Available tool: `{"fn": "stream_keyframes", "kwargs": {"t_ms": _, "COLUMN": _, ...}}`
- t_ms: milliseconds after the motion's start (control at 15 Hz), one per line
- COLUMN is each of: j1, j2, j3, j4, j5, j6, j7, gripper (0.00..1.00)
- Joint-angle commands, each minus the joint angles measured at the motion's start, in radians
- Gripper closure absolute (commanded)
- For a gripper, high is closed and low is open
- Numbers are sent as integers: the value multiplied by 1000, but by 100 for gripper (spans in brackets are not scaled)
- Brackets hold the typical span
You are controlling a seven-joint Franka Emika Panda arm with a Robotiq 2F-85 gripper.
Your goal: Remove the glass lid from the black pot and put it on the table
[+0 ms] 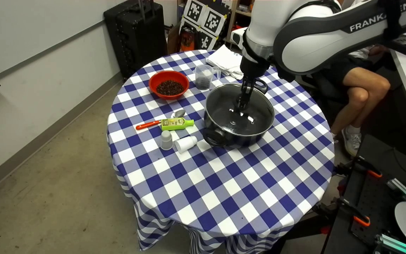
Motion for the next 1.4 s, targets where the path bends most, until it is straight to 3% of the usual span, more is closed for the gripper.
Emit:
{"fn": "stream_keyframes", "kwargs": {"t_ms": 0, "j1": -1, "j2": 18, "j3": 5, "j4": 18, "j5": 17, "j6": 17, "j7": -13, "gripper": 0}}
{"fn": "stream_keyframes", "kwargs": {"t_ms": 600, "j1": -6, "j2": 33, "j3": 12, "j4": 25, "j5": 27, "j6": 20, "j7": -23, "gripper": 0}}
{"fn": "stream_keyframes", "kwargs": {"t_ms": 667, "j1": -5, "j2": 33, "j3": 12, "j4": 26, "j5": 24, "j6": 19, "j7": -25, "gripper": 25}}
{"fn": "stream_keyframes", "kwargs": {"t_ms": 733, "j1": -3, "j2": 33, "j3": 10, "j4": 26, "j5": 19, "j6": 17, "j7": -25, "gripper": 26}}
{"fn": "stream_keyframes", "kwargs": {"t_ms": 1067, "j1": -1, "j2": 32, "j3": 13, "j4": 31, "j5": 17, "j6": 8, "j7": -29, "gripper": 62}}
{"fn": "stream_keyframes", "kwargs": {"t_ms": 1333, "j1": -2, "j2": 30, "j3": 12, "j4": 35, "j5": 15, "j6": 7, "j7": -30, "gripper": 75}}
